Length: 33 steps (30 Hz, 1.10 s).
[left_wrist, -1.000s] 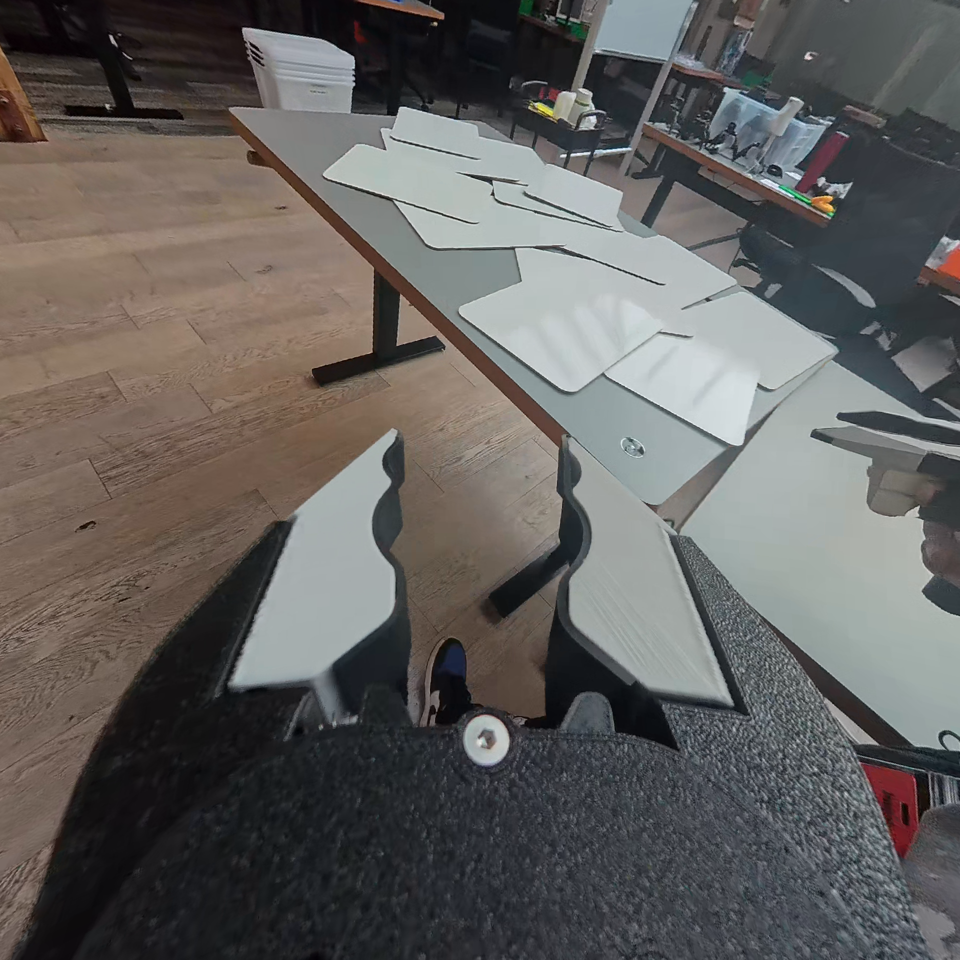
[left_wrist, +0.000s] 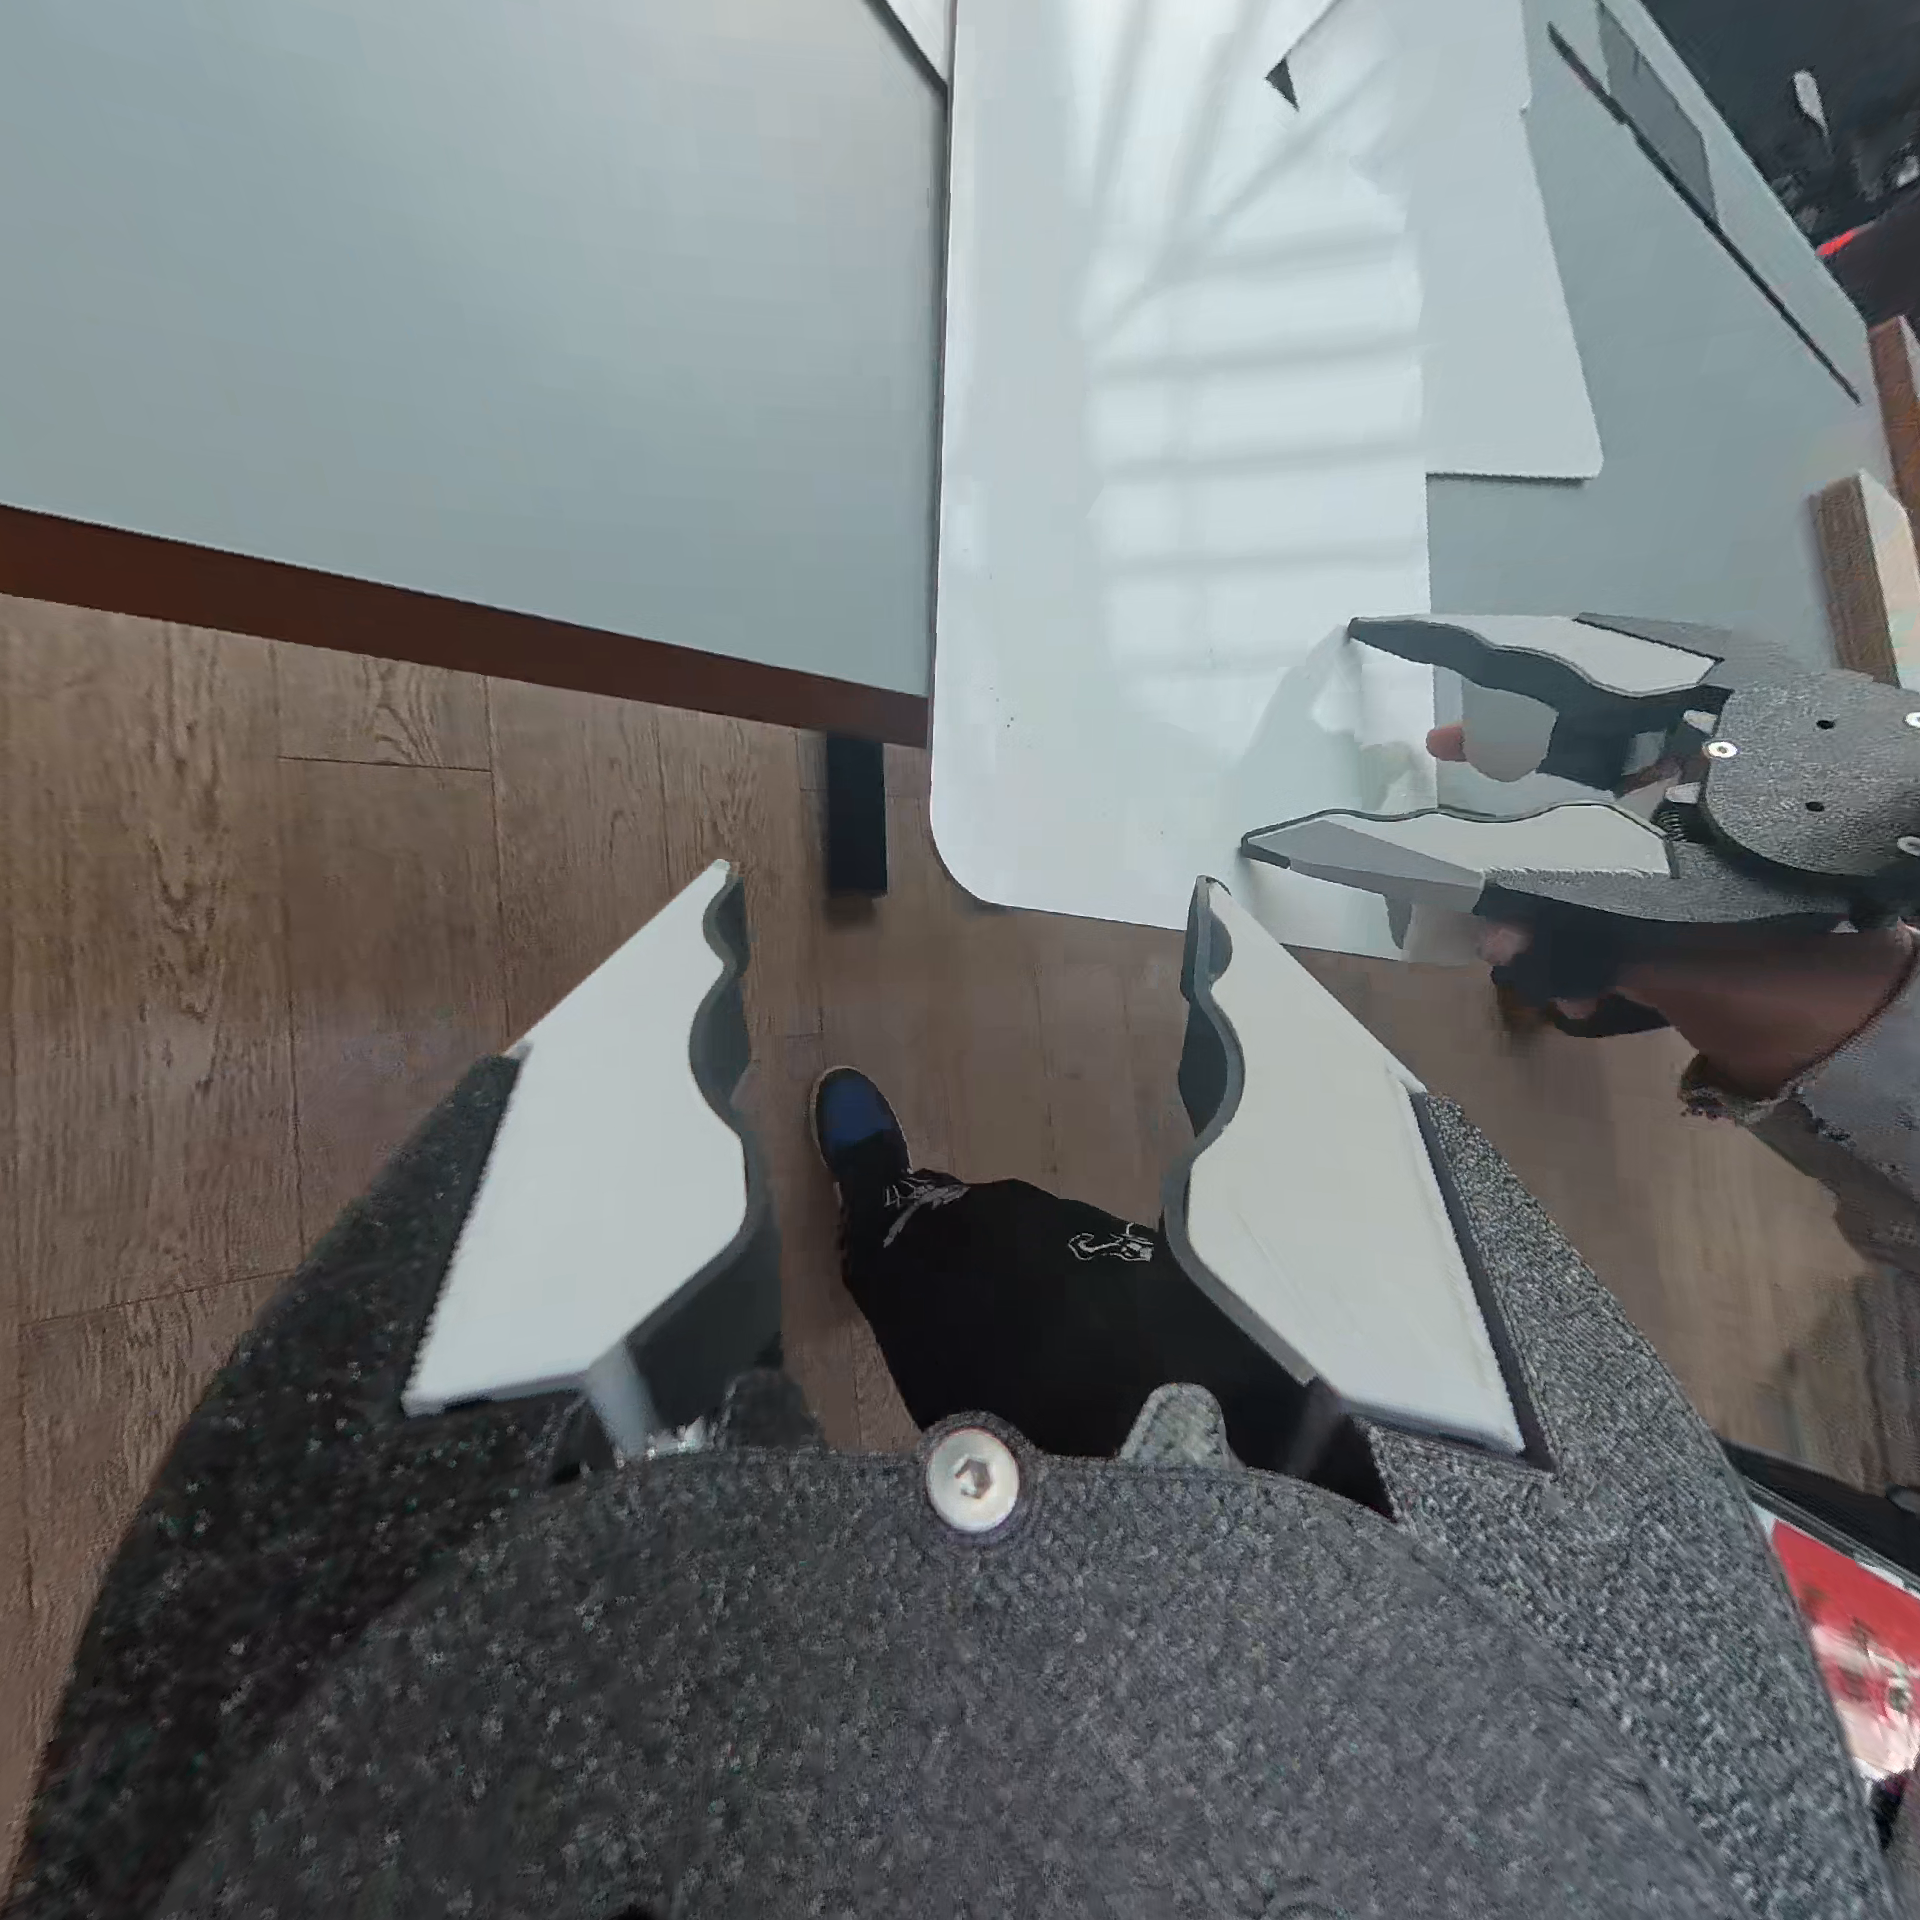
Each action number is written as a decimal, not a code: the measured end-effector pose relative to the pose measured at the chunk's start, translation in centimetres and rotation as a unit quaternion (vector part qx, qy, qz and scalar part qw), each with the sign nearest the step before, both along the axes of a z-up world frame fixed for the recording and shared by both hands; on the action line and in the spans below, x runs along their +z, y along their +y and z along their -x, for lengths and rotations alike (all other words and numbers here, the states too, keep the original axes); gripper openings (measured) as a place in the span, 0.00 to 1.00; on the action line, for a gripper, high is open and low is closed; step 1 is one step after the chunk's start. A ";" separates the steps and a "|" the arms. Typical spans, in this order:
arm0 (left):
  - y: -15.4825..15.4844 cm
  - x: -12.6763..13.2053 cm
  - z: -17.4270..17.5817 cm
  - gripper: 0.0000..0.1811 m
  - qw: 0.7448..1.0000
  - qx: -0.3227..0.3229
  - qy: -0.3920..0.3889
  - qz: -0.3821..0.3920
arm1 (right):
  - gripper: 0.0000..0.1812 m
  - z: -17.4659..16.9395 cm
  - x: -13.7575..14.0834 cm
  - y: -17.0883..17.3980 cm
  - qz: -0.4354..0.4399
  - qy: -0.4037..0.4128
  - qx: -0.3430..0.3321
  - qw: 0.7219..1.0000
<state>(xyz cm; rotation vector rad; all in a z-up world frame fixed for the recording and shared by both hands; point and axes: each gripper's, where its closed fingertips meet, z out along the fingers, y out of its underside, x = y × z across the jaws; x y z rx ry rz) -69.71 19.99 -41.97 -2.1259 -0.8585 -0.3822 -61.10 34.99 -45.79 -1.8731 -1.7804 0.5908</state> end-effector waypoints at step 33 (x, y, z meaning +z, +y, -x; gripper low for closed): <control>-1.7 6.9 -15.5 0.02 0.876 -0.239 -0.383 -0.172 | 0.04 -14.0 9.3 -12.0 0.585 0.317 -0.183 0.724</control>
